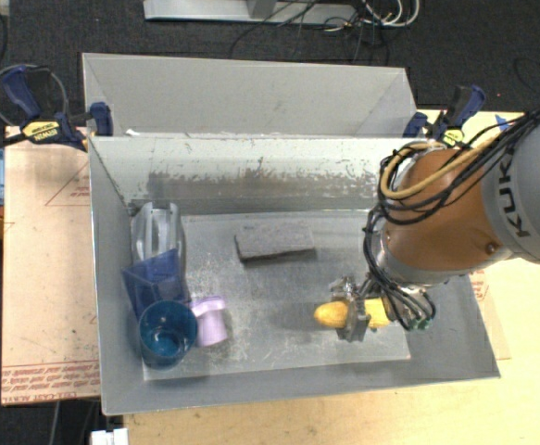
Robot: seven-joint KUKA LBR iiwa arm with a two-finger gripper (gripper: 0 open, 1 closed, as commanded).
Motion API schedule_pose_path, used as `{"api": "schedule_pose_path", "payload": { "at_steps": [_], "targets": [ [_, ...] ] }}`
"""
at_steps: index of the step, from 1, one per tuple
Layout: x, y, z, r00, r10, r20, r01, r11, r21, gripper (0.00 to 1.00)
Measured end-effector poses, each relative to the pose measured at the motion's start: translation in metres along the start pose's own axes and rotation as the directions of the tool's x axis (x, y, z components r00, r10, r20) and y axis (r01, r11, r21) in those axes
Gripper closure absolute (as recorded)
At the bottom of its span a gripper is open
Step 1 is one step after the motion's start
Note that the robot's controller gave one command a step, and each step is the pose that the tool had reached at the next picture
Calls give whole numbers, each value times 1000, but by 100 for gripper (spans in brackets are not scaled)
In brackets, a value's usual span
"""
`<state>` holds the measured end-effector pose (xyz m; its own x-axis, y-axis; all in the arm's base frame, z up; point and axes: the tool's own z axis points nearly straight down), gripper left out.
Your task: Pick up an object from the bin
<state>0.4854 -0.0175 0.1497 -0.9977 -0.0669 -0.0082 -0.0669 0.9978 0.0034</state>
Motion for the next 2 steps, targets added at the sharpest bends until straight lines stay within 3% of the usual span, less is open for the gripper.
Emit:
{"api": "schedule_pose_path", "payload": {
  "at_steps": [2],
  "targets": [
    [-2, 0, -50, 1000, -1, 6, 1, 1000, 0, 100]
  ]
}}
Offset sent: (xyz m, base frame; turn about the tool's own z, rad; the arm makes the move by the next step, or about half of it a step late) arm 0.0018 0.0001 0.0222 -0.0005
